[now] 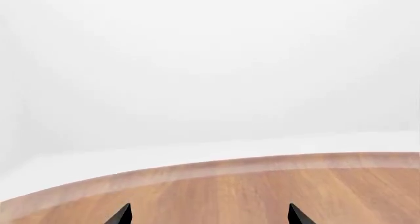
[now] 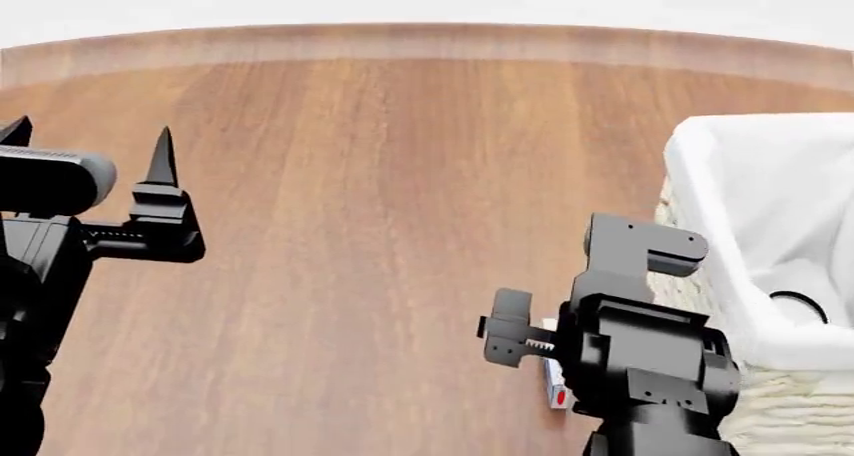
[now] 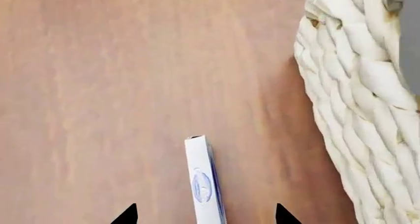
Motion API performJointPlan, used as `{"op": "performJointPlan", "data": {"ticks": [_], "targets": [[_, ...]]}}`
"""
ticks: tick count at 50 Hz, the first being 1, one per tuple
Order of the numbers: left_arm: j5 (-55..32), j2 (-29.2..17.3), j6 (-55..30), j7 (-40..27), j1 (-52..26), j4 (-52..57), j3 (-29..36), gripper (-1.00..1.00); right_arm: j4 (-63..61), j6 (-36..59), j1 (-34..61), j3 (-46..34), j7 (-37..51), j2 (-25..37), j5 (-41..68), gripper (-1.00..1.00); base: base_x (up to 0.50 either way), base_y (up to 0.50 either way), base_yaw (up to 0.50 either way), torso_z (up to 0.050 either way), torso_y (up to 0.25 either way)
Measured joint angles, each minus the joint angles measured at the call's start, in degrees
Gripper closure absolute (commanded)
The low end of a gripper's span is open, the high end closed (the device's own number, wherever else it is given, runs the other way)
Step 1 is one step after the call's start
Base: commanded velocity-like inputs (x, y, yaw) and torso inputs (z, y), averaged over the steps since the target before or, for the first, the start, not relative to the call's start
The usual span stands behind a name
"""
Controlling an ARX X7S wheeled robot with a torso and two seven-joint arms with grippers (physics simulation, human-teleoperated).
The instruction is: Pick up the alphabet soup and the cream cheese box, and put them in the basket.
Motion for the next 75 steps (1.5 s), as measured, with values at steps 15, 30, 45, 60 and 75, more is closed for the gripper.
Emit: {"op": "performJointPlan", "data": {"ticks": [15, 30, 45, 60, 75], "targets": [[0.03, -0.23, 0.63, 0.03, 0.06, -0.05, 0.43, -1.00, 0.02, -0.17, -0.08, -0.60, -1.13, -0.27, -0.02, -1.00, 0.00, 0.00, 0.00, 0.000, -0.244], [-1.01, -0.20, 0.20, -0.07, 0.00, -0.04, 0.03, -1.00, 0.02, -0.55, -0.10, -2.01, -1.77, -0.38, -0.56, 1.00, 0.00, 0.00, 0.00, 0.000, -0.033], [-1.94, -0.25, 0.26, 0.05, 0.17, -0.25, -0.30, -1.00, 0.03, -0.89, -0.04, -2.98, -2.26, -0.68, -0.59, 1.00, 0.00, 0.00, 0.00, 0.000, 0.050], [-3.02, -0.48, -0.08, 0.19, 0.06, 0.08, -0.71, -1.00, 0.03, -1.13, 1.32, -4.27, -4.00, -1.59, -0.21, 1.00, 0.00, 0.00, 0.00, 0.000, 0.250], [-3.40, -0.70, 0.01, 0.15, -0.05, 0.18, -0.72, -1.00, 0.03, -1.26, 2.73, -5.47, -5.52, -2.19, -0.06, 1.00, 0.00, 0.00, 0.00, 0.000, 0.250]]}}
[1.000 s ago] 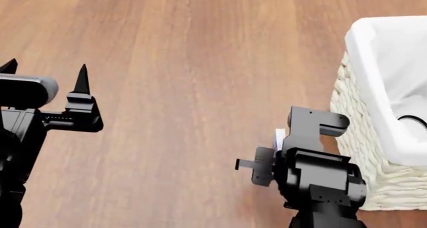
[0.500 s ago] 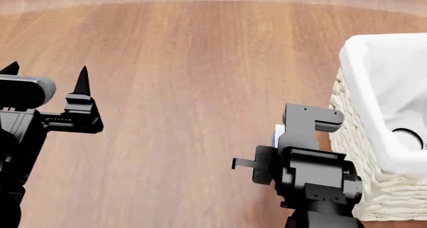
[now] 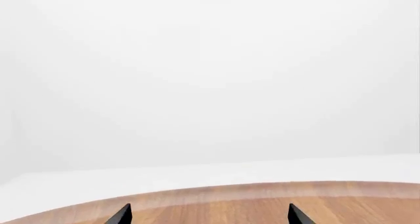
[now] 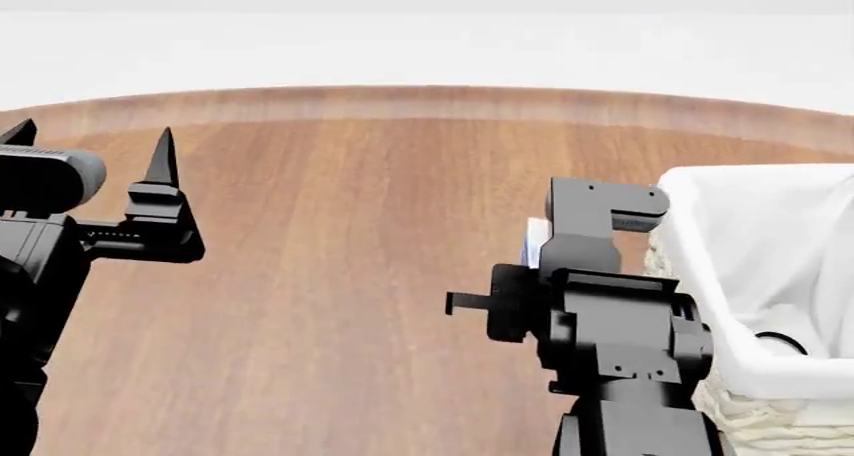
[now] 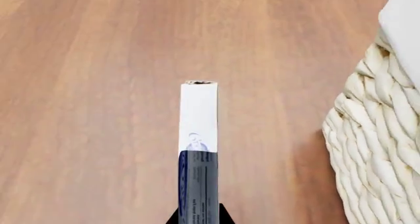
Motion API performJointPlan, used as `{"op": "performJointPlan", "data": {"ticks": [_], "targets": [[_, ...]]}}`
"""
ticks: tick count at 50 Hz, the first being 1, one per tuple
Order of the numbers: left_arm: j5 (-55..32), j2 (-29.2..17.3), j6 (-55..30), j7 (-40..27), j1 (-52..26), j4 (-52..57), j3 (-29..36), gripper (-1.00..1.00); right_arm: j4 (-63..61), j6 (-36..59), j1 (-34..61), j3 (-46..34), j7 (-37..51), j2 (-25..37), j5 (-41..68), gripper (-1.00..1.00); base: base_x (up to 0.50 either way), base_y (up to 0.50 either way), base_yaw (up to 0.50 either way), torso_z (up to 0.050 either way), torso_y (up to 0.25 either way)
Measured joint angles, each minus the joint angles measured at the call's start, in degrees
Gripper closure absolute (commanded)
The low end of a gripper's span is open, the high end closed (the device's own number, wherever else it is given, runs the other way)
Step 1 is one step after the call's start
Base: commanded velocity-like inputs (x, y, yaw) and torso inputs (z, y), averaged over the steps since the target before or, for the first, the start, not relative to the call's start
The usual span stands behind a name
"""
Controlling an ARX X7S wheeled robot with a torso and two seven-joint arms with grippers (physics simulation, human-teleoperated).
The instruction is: Pick up the alphabet soup and the cream cheese box, and put them in the basket.
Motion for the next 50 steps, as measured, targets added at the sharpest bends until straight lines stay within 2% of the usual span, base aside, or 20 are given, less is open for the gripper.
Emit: {"op": "performJointPlan", "data": {"ticks": [6, 15, 22, 32, 50], "targets": [[-0.09, -0.08, 0.12, -0.03, 0.10, -0.01, 0.07, -1.00, 0.00, -0.46, 0.59, -0.72, -1.43, -0.33, 0.02, 1.00, 0.00, 0.00, 0.00, 0.000, 0.232], [0.42, -0.31, 0.56, -0.31, 0.30, -0.02, 0.53, -1.00, 0.00, -4.47, 4.23, -1.03, -5.27, -0.23, 0.76, 1.00, 0.00, 0.00, 0.00, 0.000, 0.000], [0.60, -0.49, 0.96, -0.42, 0.42, 0.06, 0.66, -1.00, 0.00, -8.23, 7.54, 0.77, -4.95, 1.91, 1.36, 1.00, 0.00, 0.00, 0.00, 0.000, 0.000], [0.85, -0.60, 1.64, -0.41, 0.58, -0.13, 0.98, -1.00, 0.00, -11.43, 10.24, 4.25, 0.93, 7.26, 1.31, 1.00, 0.00, 0.00, 0.00, 0.000, 0.000], [1.09, -0.78, 3.16, -0.18, 1.07, -1.26, 1.23, -1.00, 0.00, -12.85, 9.11, 6.97, 9.50, 13.91, 0.23, 1.00, 0.00, 0.00, 0.00, 0.000, 0.000]]}}
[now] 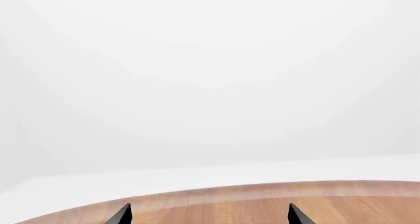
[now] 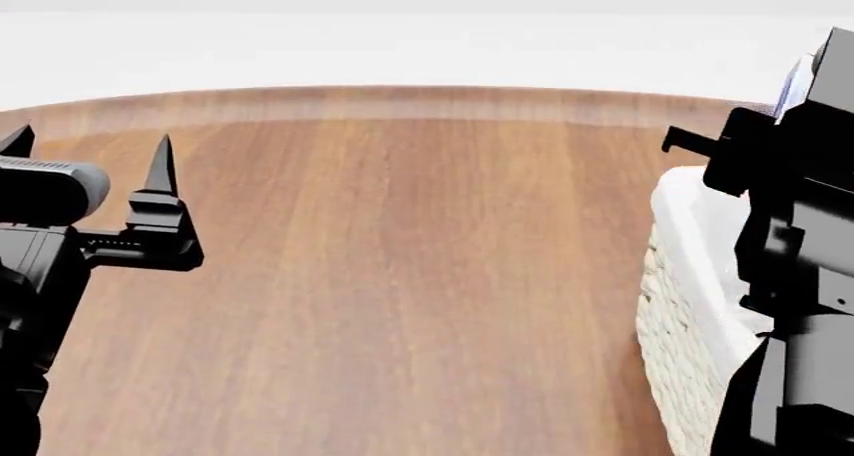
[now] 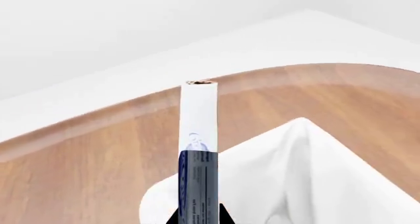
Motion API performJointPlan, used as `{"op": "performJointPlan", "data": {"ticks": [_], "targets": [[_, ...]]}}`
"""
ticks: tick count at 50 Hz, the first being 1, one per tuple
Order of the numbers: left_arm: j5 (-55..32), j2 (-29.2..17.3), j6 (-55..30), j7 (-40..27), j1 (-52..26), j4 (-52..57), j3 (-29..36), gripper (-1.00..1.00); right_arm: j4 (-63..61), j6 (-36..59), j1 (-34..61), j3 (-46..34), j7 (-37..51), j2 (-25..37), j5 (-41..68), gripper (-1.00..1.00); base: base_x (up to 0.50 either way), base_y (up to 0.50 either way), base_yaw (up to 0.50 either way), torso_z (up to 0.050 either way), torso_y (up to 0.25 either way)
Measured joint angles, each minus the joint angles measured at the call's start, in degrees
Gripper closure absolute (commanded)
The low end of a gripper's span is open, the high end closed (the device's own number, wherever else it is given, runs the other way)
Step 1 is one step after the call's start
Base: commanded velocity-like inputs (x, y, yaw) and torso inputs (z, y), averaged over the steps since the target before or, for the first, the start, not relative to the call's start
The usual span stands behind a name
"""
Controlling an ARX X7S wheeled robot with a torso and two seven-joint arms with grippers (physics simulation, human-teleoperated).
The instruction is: Pick up the alphabet soup and the cream cheese box, and put them in the basket.
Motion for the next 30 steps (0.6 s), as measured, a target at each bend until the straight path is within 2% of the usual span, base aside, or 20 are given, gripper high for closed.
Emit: {"op": "performJointPlan", "data": {"ticks": [15, 30], "targets": [[-0.09, -0.16, 0.33, -0.14, 0.17, -0.01, 0.19, -1.00, 0.00, 1.91, -1.67, 2.05, 4.38, 3.01, 0.47, 1.00, 0.00, 0.00, 0.00, 0.000, 0.000], [-0.23, -0.32, 0.47, -0.28, 0.13, -0.01, 0.35, -1.00, 0.00, 4.29, -2.65, 2.74, 5.06, 3.94, 0.47, 1.00, 0.00, 0.00, 0.00, 0.000, 0.001]]}}
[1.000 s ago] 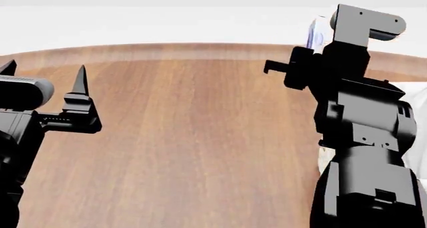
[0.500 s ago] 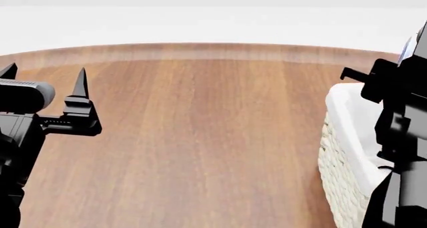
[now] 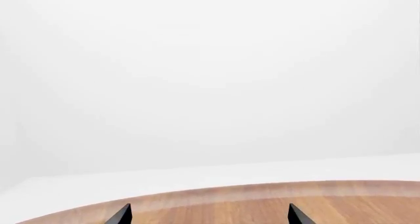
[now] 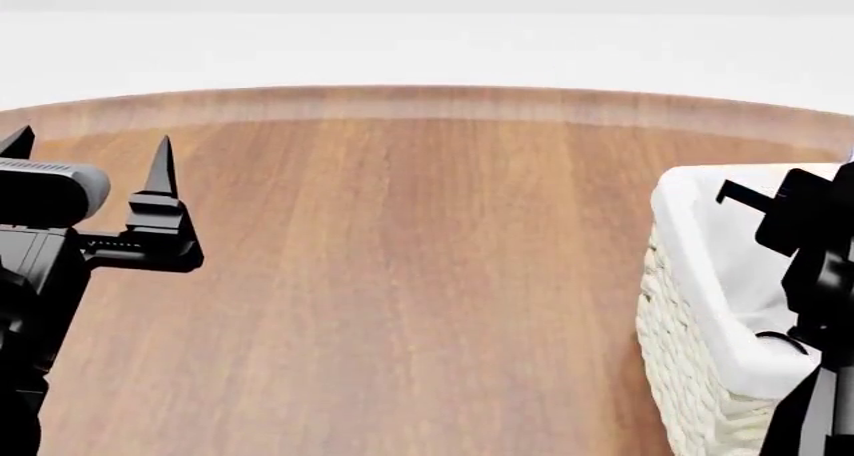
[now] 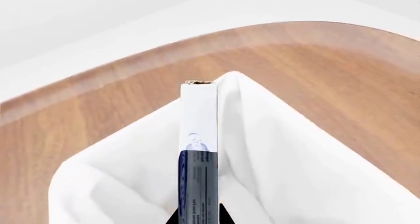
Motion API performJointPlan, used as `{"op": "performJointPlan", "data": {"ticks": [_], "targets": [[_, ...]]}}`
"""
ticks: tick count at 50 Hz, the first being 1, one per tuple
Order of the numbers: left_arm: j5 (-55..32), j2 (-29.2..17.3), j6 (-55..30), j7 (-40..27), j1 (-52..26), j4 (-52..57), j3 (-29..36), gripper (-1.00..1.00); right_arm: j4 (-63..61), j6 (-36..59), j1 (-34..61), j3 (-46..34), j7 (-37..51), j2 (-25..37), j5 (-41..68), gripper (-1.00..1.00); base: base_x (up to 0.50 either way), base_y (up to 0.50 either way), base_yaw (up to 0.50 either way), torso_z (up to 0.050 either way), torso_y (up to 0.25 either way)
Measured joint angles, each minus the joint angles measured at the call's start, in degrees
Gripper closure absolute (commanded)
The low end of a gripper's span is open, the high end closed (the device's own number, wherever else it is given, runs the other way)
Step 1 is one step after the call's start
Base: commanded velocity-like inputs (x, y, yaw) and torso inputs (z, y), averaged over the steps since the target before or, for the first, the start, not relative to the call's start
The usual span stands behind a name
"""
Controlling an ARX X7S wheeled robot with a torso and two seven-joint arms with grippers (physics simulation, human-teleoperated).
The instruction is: Pick up the alphabet soup and the cream cheese box, and put them in the basket.
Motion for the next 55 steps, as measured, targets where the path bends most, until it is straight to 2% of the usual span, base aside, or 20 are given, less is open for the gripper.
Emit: {"op": "performJointPlan", "data": {"ticks": [10, 11, 40, 43, 55], "targets": [[-0.07, -0.09, 0.19, -0.07, 0.05, -0.12, 0.10, -1.00, 0.00, 0.52, -0.38, 0.27, 0.08, 0.16, -0.02, 1.00, 0.00, 0.00, 0.00, 0.000, 0.000], [-0.08, -0.09, 0.21, -0.07, 0.05, -0.14, 0.12, -1.00, 0.00, 0.57, -0.41, 0.31, 0.04, 0.17, -0.01, -1.00, 0.00, 0.00, 0.00, 0.000, 0.000], [-0.49, -0.41, 0.17, -0.49, 0.09, 0.22, 0.36, -1.00, -0.31, -1.19, 1.66, -0.67, -2.41, -0.36, -0.88, -1.00, 0.00, 0.00, 0.00, 0.000, 0.000], [-0.54, -0.43, 0.08, -0.56, 0.00, 0.27, 0.39, -1.00, -5.04, -0.48, 1.34, -1.41, -4.23, -1.38, -0.98, -1.00, 0.00, 0.00, 0.00, 0.000, 0.000], [-0.88, -0.46, -0.21, -0.94, -0.33, 0.44, 0.23, -1.00, -37.18, 10.08, -5.36, -6.03, -11.95, -6.70, -0.22, -1.00, 0.00, 0.00, 0.00, 0.000, 0.000]]}}
